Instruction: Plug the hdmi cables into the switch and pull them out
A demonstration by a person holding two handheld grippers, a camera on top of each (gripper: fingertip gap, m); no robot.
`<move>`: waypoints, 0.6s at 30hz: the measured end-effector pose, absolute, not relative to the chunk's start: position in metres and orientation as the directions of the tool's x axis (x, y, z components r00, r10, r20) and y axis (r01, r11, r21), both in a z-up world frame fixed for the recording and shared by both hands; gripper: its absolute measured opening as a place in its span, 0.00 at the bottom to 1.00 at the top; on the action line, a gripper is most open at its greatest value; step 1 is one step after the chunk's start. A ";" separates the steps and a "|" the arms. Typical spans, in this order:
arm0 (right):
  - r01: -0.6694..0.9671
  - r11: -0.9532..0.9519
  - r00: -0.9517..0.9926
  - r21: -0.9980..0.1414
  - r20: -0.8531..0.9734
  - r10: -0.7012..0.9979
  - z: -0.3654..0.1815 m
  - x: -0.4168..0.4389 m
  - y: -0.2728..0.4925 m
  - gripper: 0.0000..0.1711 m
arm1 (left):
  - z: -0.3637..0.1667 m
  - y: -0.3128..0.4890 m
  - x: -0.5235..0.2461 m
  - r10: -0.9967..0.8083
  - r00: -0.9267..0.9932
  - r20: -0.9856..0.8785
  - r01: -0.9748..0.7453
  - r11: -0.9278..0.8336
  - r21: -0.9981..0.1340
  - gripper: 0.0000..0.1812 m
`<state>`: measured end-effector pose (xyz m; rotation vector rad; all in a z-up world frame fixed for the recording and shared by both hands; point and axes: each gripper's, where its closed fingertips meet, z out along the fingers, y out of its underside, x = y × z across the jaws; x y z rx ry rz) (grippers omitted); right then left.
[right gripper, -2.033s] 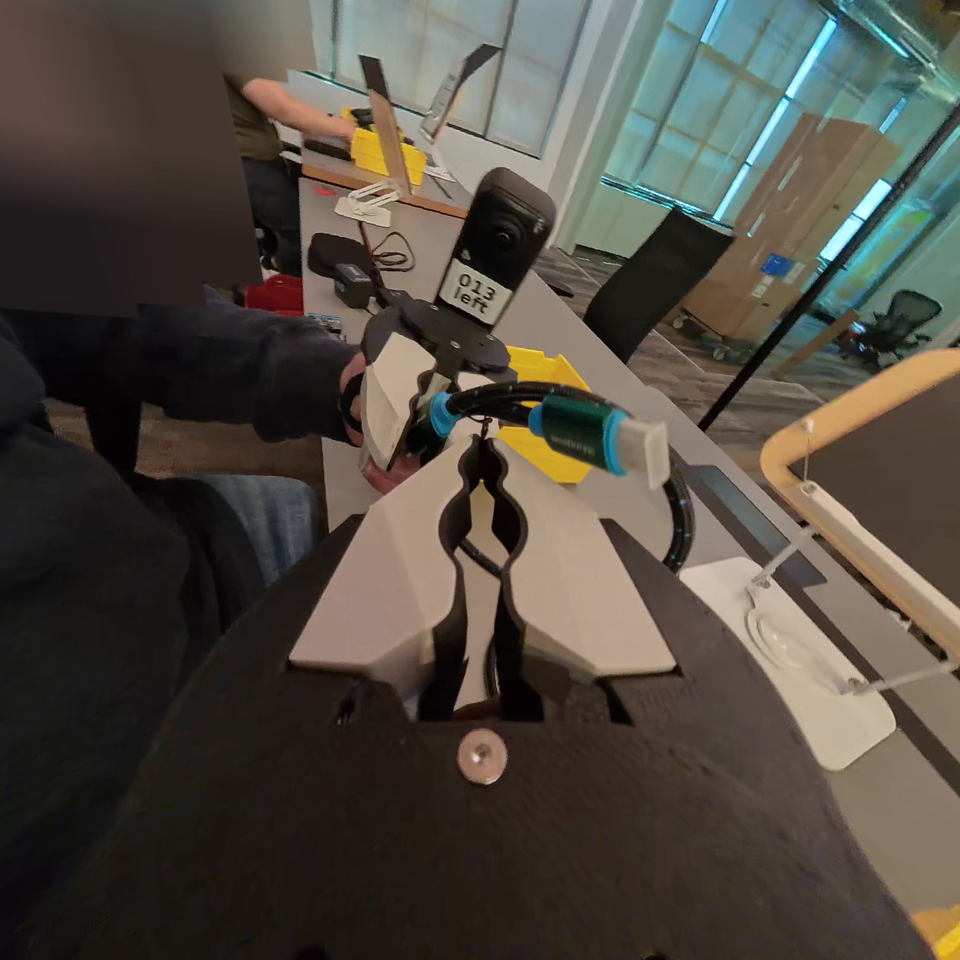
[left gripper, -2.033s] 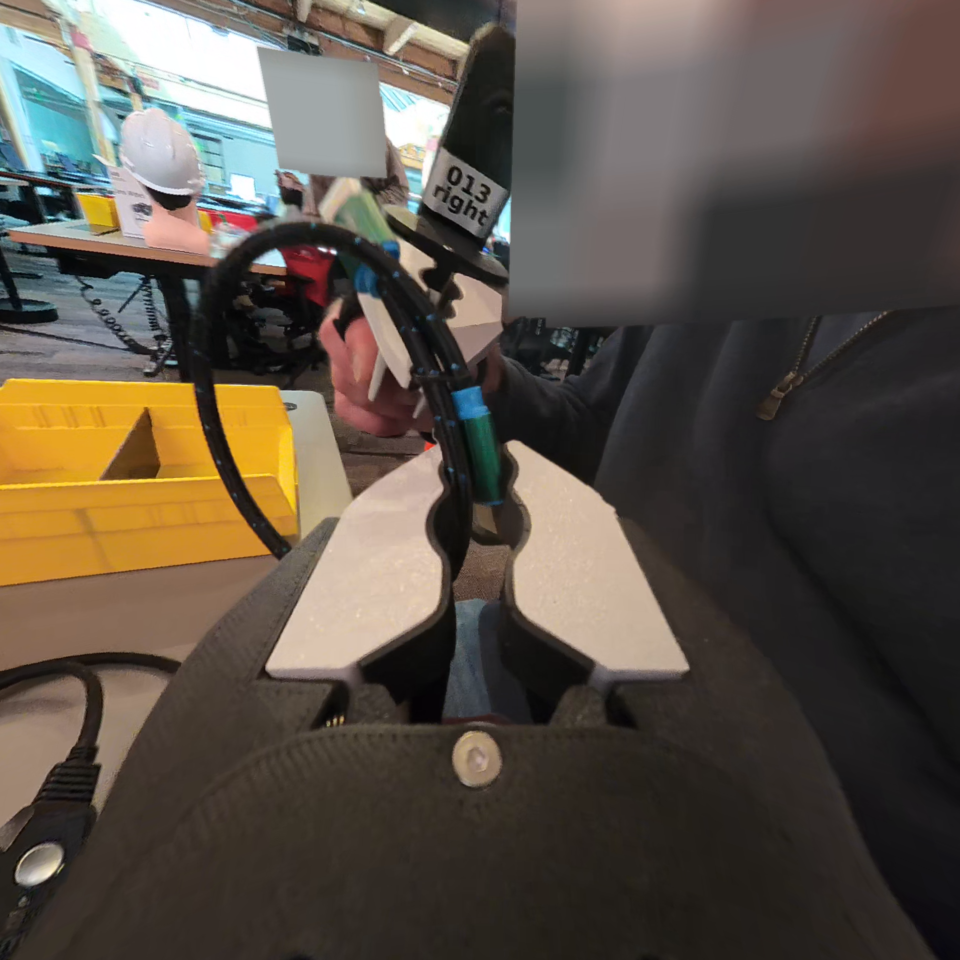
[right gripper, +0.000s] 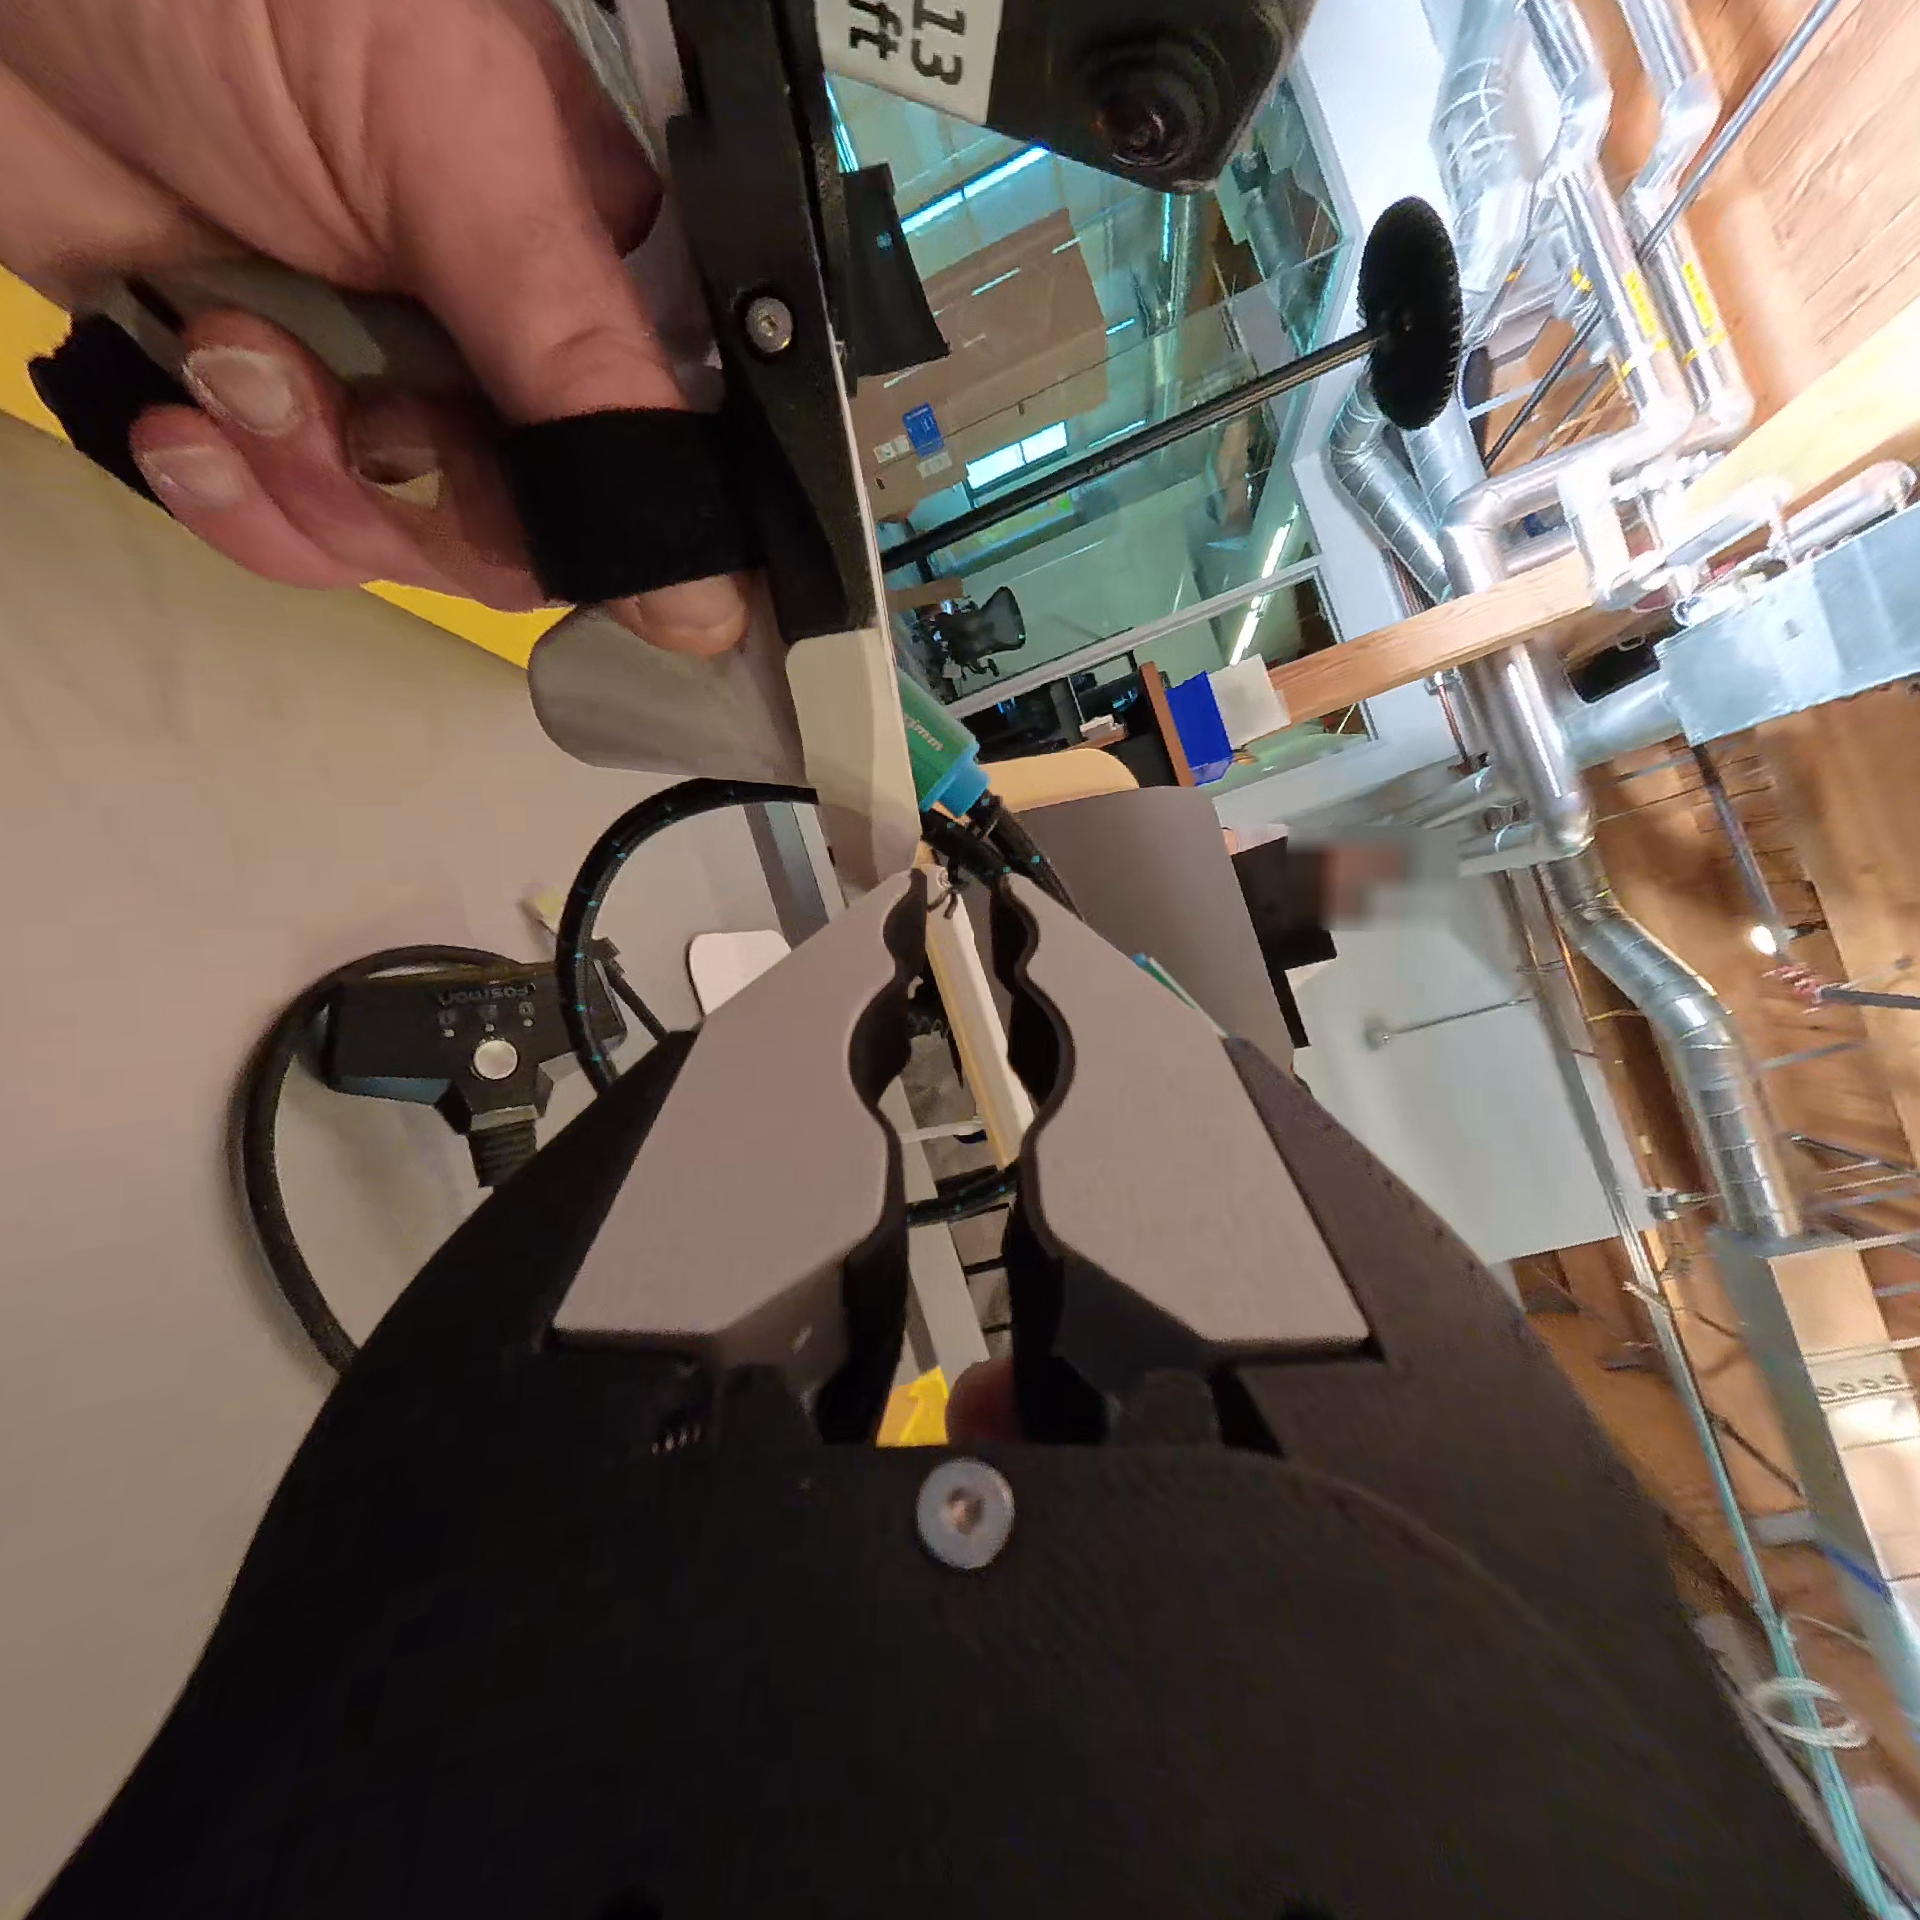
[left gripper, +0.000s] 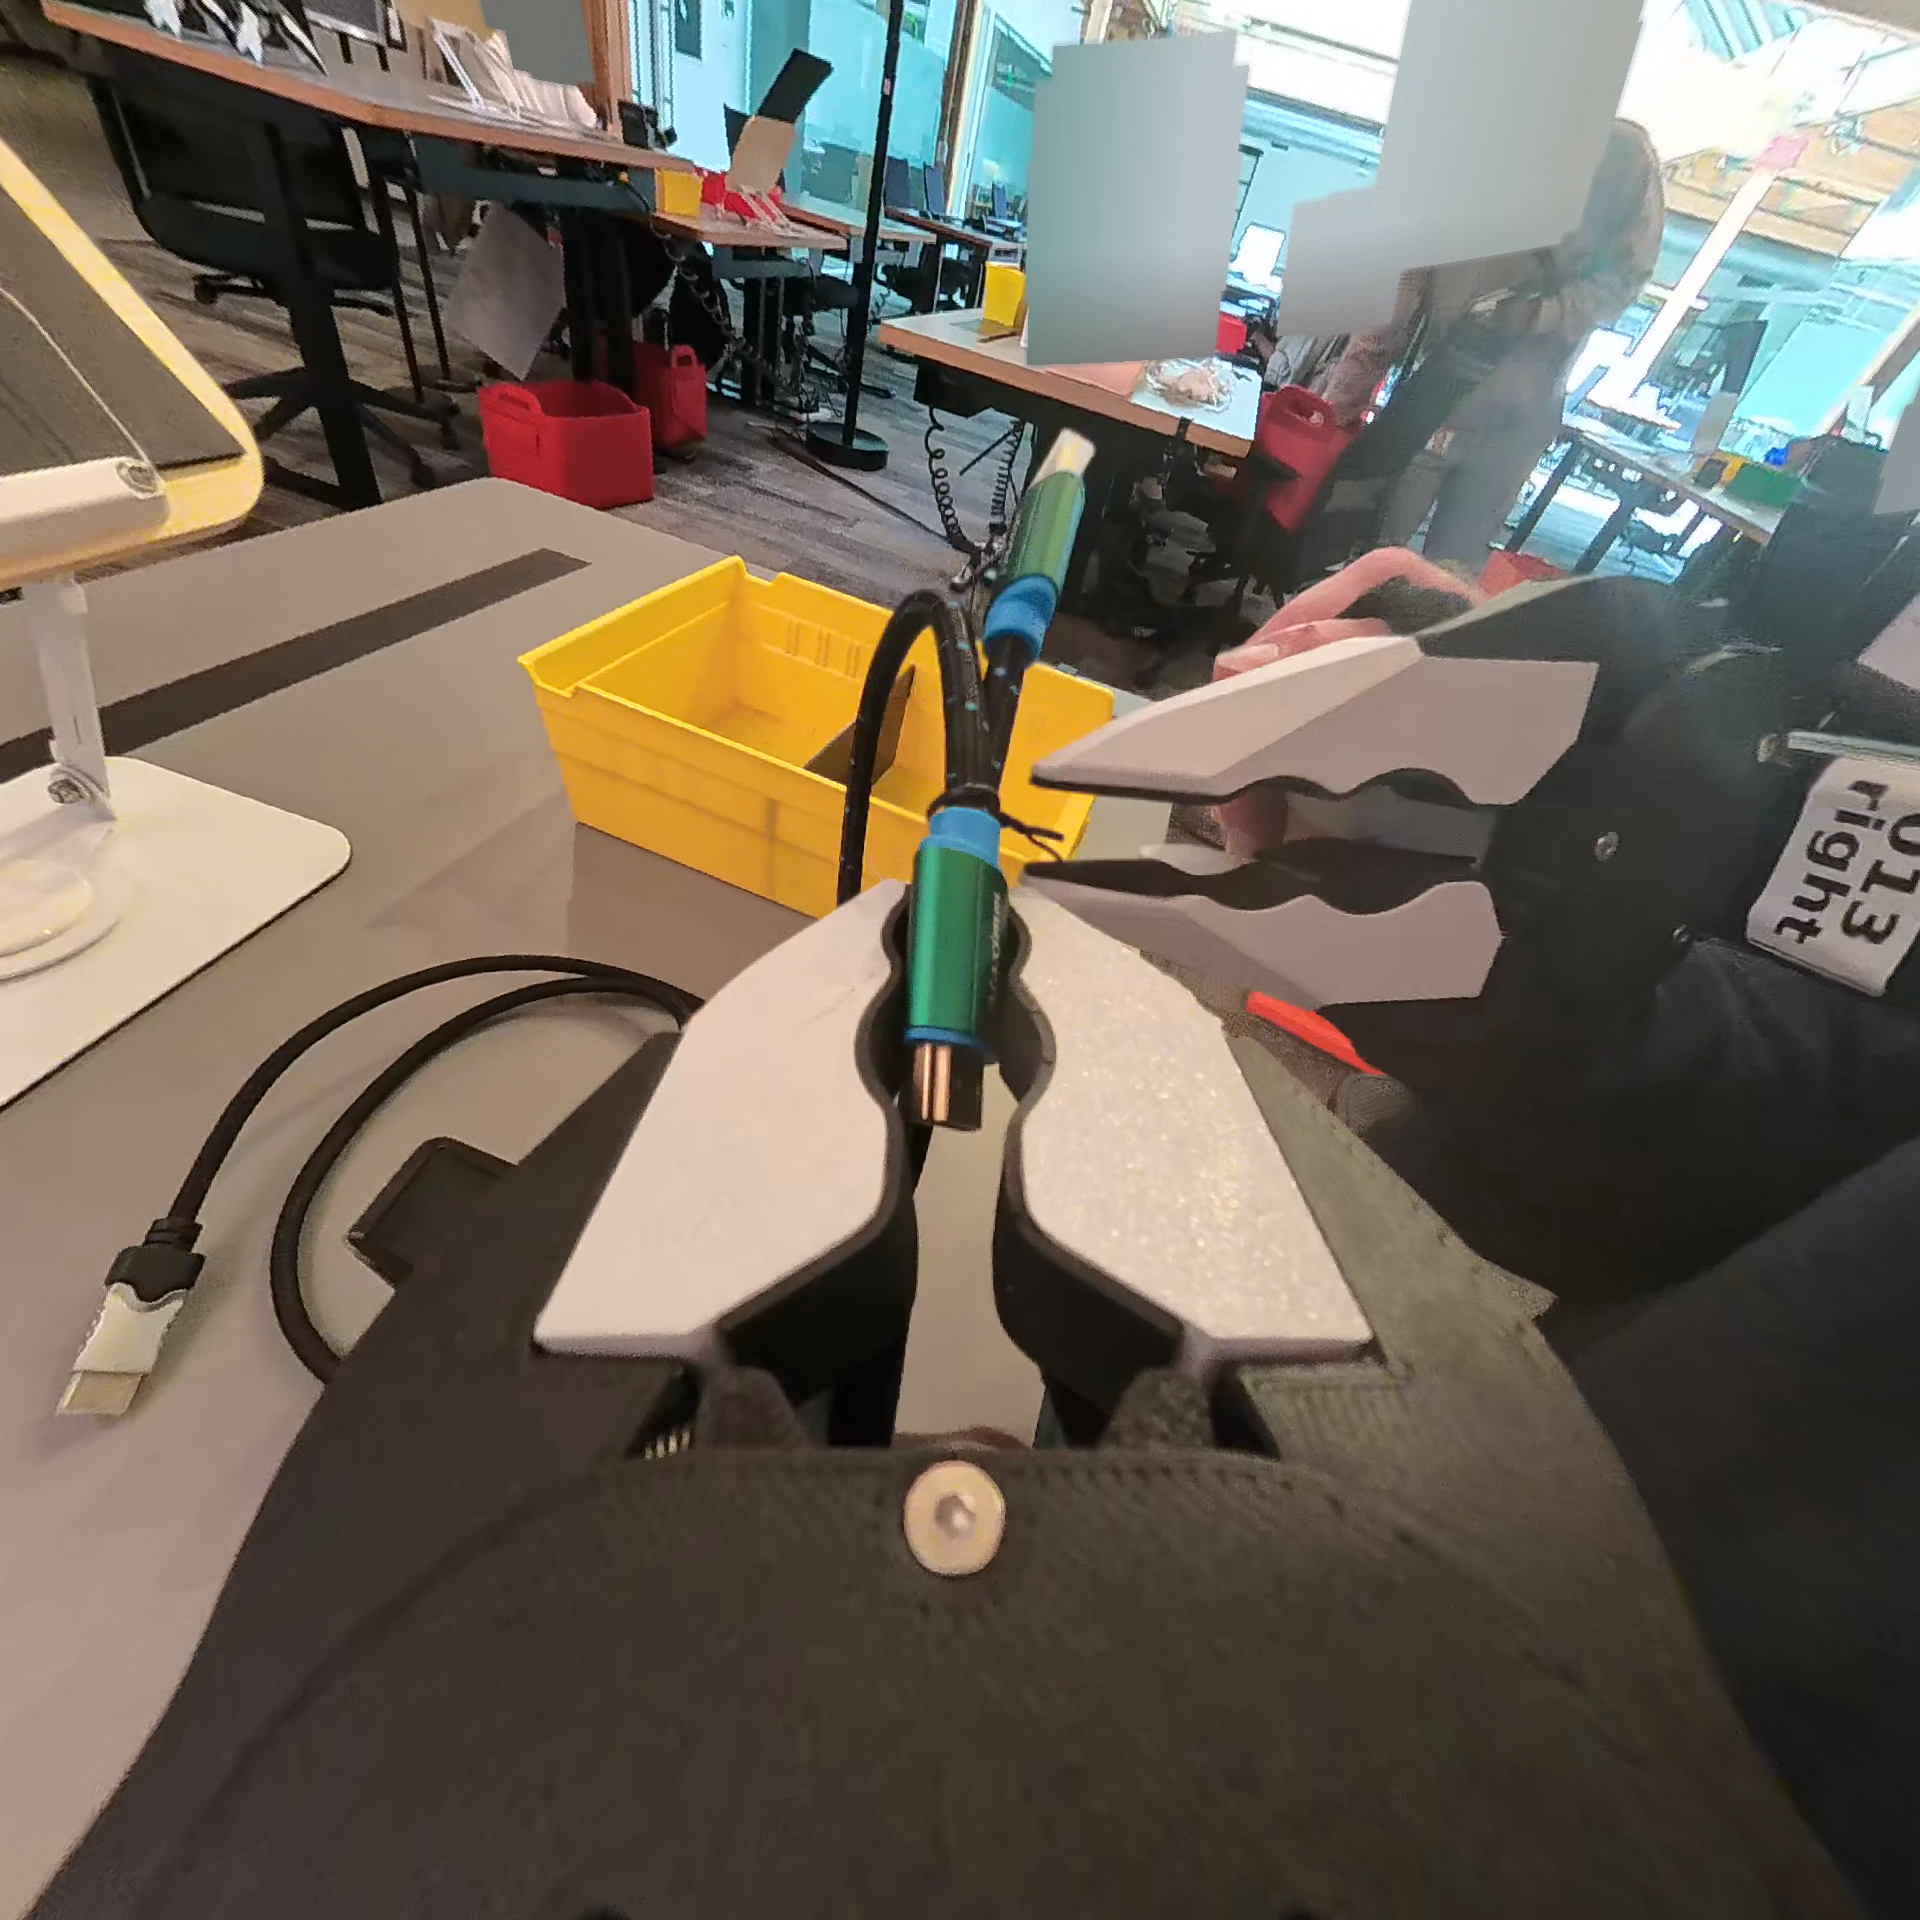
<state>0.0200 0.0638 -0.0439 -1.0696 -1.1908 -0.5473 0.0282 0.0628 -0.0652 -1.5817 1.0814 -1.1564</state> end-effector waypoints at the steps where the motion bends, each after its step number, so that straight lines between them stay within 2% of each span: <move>1: 0.825 0.431 0.319 -0.365 0.931 0.179 -0.045 0.020 0.065 0.03 | -0.066 0.061 0.029 -0.960 0.185 0.211 -0.156 -0.241 -0.958 0.07; 4: 0.823 0.436 0.319 -0.365 0.931 0.178 -0.045 0.021 0.064 0.01 | -0.066 0.060 0.030 -0.962 0.185 0.202 -0.163 -0.233 -0.959 0.07; 6: 0.802 0.430 0.359 -0.413 0.911 0.205 -0.044 0.023 0.064 0.00 | -0.065 0.059 0.030 -0.963 0.181 0.201 -0.160 -0.230 -0.960 0.07; 11: 0.579 0.346 0.580 -0.738 0.671 0.461 -0.045 0.024 0.064 0.00 | -0.065 0.060 0.030 -0.967 0.207 0.147 -0.165 -0.183 -0.969 0.07; 13: 0.407 0.262 0.660 -0.875 0.480 0.577 -0.044 0.024 0.063 0.00 | -0.064 0.061 0.029 -0.970 0.223 0.101 -0.167 -0.140 -0.976 0.07; 15: 0.126 0.117 0.683 -0.985 0.172 0.710 -0.040 0.024 0.061 0.00 | -0.060 0.060 0.029 -0.971 0.232 0.059 -0.160 -0.098 -0.982 0.07; 16: -0.043 0.011 0.642 -0.999 -0.019 0.766 -0.038 0.024 0.060 0.00 | -0.058 0.059 0.029 -0.970 0.240 0.027 -0.158 -0.066 -0.985 0.07; 17: -0.222 -0.123 0.551 -0.967 -0.229 0.802 -0.037 0.025 0.058 0.00 | -0.057 0.059 0.029 -0.968 0.251 -0.015 -0.159 -0.026 -0.987 0.07; 18: -0.395 -0.275 0.405 -0.877 -0.434 0.805 -0.034 0.026 0.057 0.00 | -0.054 0.058 0.029 -0.964 0.259 -0.057 -0.156 0.016 -0.988 0.07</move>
